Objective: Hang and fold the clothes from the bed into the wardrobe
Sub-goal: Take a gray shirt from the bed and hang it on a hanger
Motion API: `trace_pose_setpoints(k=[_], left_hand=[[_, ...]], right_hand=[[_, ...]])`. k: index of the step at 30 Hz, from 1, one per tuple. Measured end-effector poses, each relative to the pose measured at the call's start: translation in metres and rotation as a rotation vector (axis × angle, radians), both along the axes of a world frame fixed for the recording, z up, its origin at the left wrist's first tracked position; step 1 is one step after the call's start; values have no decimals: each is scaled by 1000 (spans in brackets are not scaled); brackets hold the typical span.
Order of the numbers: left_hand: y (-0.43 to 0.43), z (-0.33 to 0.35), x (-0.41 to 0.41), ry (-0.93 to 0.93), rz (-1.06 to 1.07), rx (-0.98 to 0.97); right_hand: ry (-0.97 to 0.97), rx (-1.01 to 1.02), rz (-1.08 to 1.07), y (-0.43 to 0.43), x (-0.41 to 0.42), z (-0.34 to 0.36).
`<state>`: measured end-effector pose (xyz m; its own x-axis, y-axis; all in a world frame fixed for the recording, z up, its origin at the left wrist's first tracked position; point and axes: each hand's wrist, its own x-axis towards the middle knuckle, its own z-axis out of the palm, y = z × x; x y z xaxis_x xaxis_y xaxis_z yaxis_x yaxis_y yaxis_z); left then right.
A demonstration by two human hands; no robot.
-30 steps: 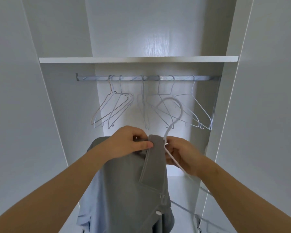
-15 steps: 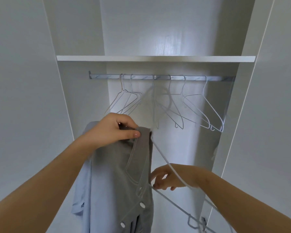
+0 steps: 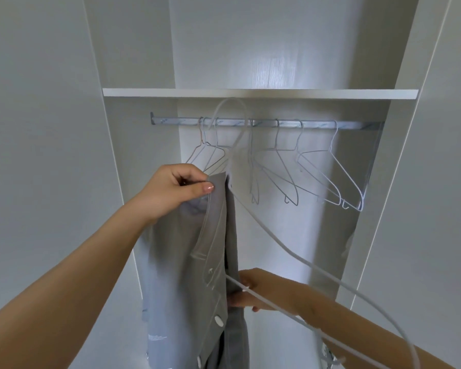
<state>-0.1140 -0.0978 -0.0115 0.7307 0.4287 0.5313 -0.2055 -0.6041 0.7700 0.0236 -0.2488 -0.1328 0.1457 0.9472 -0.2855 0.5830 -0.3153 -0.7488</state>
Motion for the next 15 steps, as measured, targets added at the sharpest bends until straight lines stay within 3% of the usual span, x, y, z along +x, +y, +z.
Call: trace_pose_setpoints(k=[6, 9, 15], left_hand=[[5, -1, -4, -35, 13, -41], [10, -1, -13, -40, 4, -59], [24, 5, -33, 146, 26, 68]], right_hand=[[-45, 64, -180, -6, 16, -4], [-175, 50, -208, -14, 31, -6], [-185, 220, -301, -31, 59, -6]])
